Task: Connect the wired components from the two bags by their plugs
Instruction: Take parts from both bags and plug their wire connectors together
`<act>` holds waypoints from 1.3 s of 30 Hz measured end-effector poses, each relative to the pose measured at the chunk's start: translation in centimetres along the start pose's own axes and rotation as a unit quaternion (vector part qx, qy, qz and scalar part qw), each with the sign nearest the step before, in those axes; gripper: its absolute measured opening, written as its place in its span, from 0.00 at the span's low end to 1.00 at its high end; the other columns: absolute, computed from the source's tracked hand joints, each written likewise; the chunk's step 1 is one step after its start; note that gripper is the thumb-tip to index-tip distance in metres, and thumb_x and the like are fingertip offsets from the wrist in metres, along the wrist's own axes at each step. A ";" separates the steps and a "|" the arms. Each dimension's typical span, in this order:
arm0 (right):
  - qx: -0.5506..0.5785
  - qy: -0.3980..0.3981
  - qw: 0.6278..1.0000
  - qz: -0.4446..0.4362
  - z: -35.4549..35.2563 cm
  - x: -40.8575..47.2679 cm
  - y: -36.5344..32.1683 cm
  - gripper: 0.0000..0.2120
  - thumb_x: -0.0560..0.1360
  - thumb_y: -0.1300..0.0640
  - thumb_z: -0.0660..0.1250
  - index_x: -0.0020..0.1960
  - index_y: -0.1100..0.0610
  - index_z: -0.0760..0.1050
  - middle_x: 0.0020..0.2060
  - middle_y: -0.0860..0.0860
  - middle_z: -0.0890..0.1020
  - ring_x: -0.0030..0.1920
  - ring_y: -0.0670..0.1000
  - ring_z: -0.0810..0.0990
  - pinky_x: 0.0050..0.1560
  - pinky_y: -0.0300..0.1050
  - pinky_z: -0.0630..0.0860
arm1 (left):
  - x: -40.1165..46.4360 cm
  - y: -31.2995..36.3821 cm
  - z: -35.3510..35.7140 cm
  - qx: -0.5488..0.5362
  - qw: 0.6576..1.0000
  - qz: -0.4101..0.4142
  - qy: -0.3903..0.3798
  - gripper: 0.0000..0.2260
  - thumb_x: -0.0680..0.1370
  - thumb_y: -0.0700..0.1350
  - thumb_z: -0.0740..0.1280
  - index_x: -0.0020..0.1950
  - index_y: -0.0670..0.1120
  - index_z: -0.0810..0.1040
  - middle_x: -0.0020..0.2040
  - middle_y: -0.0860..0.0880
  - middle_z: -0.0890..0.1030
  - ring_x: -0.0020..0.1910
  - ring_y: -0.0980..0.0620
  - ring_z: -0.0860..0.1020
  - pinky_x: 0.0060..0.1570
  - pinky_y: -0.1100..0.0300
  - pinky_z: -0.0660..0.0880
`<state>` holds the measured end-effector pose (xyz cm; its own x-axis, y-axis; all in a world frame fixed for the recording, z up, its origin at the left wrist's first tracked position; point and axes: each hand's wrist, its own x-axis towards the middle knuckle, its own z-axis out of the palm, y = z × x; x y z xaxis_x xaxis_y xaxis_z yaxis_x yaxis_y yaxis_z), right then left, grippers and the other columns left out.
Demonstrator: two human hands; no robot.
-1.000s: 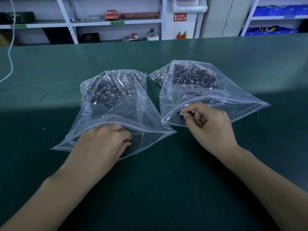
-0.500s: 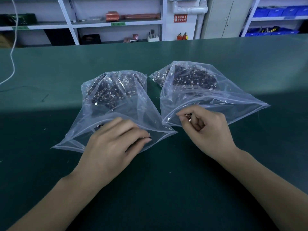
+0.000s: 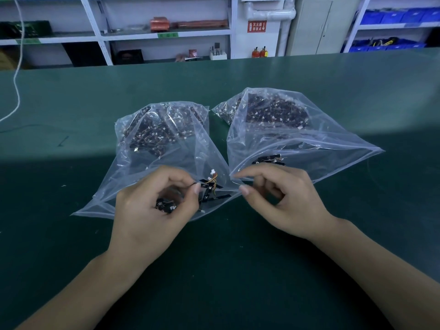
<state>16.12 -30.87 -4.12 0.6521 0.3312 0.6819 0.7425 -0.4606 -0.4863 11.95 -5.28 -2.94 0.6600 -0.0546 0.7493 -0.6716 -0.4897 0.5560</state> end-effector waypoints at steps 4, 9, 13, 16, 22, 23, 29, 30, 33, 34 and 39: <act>0.001 -0.046 0.999 -0.006 0.6 -0.3 -0.8 0.14 0.82 0.46 0.72 0.64 0.50 0.83 0.37 0.42 0.75 0.33 0.41 0.73 0.40 0.33 0.68 | -0.3 -0.2 0.2 -0.019 0.999 -0.039 -0.004 0.03 0.80 0.46 0.74 0.49 0.48 0.82 0.47 0.58 0.87 0.43 0.55 0.87 0.46 0.65 0.82; 0.007 -0.047 0.998 0.028 1.1 -0.5 -1.6 0.15 0.79 0.43 0.74 0.61 0.49 0.84 0.35 0.41 0.75 0.33 0.41 0.74 0.40 0.33 0.67 | -0.3 0.1 0.4 -0.045 0.998 -0.047 -0.023 0.02 0.80 0.48 0.73 0.50 0.55 0.81 0.49 0.61 0.87 0.43 0.57 0.87 0.41 0.64 0.81; 0.006 0.015 0.998 0.069 1.7 -0.4 -2.1 0.15 0.75 0.39 0.75 0.50 0.50 0.83 0.32 0.43 0.74 0.30 0.46 0.72 0.35 0.38 0.68 | -0.7 0.3 0.7 -0.067 0.996 -0.052 -0.042 0.03 0.80 0.48 0.73 0.49 0.50 0.82 0.49 0.59 0.88 0.42 0.53 0.88 0.41 0.59 0.83; 0.025 0.049 0.994 0.099 2.0 -0.2 -2.5 0.14 0.75 0.40 0.76 0.49 0.50 0.80 0.33 0.41 0.74 0.31 0.48 0.71 0.33 0.42 0.71 | -0.9 0.6 0.9 -0.080 0.994 -0.046 -0.053 0.03 0.80 0.46 0.73 0.49 0.48 0.81 0.50 0.58 0.88 0.42 0.53 0.87 0.42 0.65 0.81; 0.008 0.031 0.998 0.058 1.9 -0.3 -2.3 0.07 0.80 0.52 0.73 0.49 0.55 0.83 0.40 0.34 0.74 0.34 0.39 0.74 0.38 0.33 0.67 | -0.5 0.2 0.9 -0.027 0.998 -0.001 -0.057 0.05 0.81 0.44 0.72 0.48 0.43 0.81 0.57 0.59 0.87 0.46 0.54 0.87 0.41 0.67 0.79; 0.006 0.027 0.998 0.062 1.9 -0.3 -2.2 0.06 0.80 0.52 0.73 0.48 0.55 0.83 0.41 0.37 0.76 0.35 0.40 0.75 0.40 0.34 0.67 | -0.5 0.1 0.9 -0.020 0.998 0.011 -0.056 0.05 0.81 0.43 0.72 0.48 0.42 0.81 0.57 0.59 0.86 0.47 0.54 0.86 0.41 0.67 0.79; 0.024 -0.002 0.997 0.071 1.9 -0.3 -2.1 0.06 0.81 0.52 0.71 0.49 0.54 0.82 0.46 0.43 0.80 0.35 0.51 0.75 0.37 0.46 0.73 | -0.6 -0.1 0.7 0.015 0.997 0.059 -0.048 0.02 0.80 0.42 0.73 0.49 0.43 0.82 0.48 0.57 0.85 0.44 0.58 0.84 0.43 0.71 0.78; 0.019 0.000 0.997 0.073 1.8 -0.3 -2.0 0.07 0.80 0.52 0.71 0.48 0.54 0.82 0.44 0.43 0.80 0.35 0.51 0.75 0.36 0.48 0.73 | -0.6 0.0 0.6 0.016 0.997 0.059 -0.049 0.02 0.79 0.42 0.73 0.49 0.44 0.82 0.47 0.57 0.84 0.43 0.59 0.83 0.43 0.71 0.77; 0.014 0.020 0.996 0.080 1.6 -0.3 -1.8 0.07 0.79 0.53 0.71 0.44 0.54 0.78 0.39 0.41 0.76 0.33 0.53 0.74 0.34 0.53 0.73 | -0.5 0.1 0.5 -0.010 0.997 0.035 -0.072 0.02 0.78 0.42 0.72 0.47 0.46 0.80 0.44 0.55 0.83 0.41 0.56 0.83 0.40 0.69 0.77; 0.013 0.024 0.997 0.077 1.6 -0.2 -1.8 0.07 0.79 0.53 0.71 0.44 0.54 0.78 0.38 0.41 0.76 0.32 0.53 0.74 0.34 0.52 0.72 | -0.5 0.1 0.5 -0.028 0.996 0.019 -0.087 0.03 0.77 0.42 0.72 0.47 0.48 0.80 0.43 0.55 0.83 0.41 0.55 0.83 0.39 0.66 0.78; -0.007 0.013 0.998 0.053 1.7 -0.1 -1.9 0.05 0.80 0.52 0.73 0.48 0.53 0.83 0.44 0.40 0.79 0.32 0.51 0.73 0.34 0.49 0.73 | -0.8 0.3 0.7 -0.131 0.981 -0.091 -0.108 0.03 0.78 0.46 0.73 0.48 0.51 0.80 0.41 0.55 0.85 0.37 0.52 0.84 0.32 0.54 0.80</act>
<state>14.91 -28.67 -4.20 0.7231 0.2590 0.6403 0.6668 -0.5035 -0.5494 11.50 -6.03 -3.61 0.8141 -0.1832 0.5511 -0.5807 -0.2686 0.7685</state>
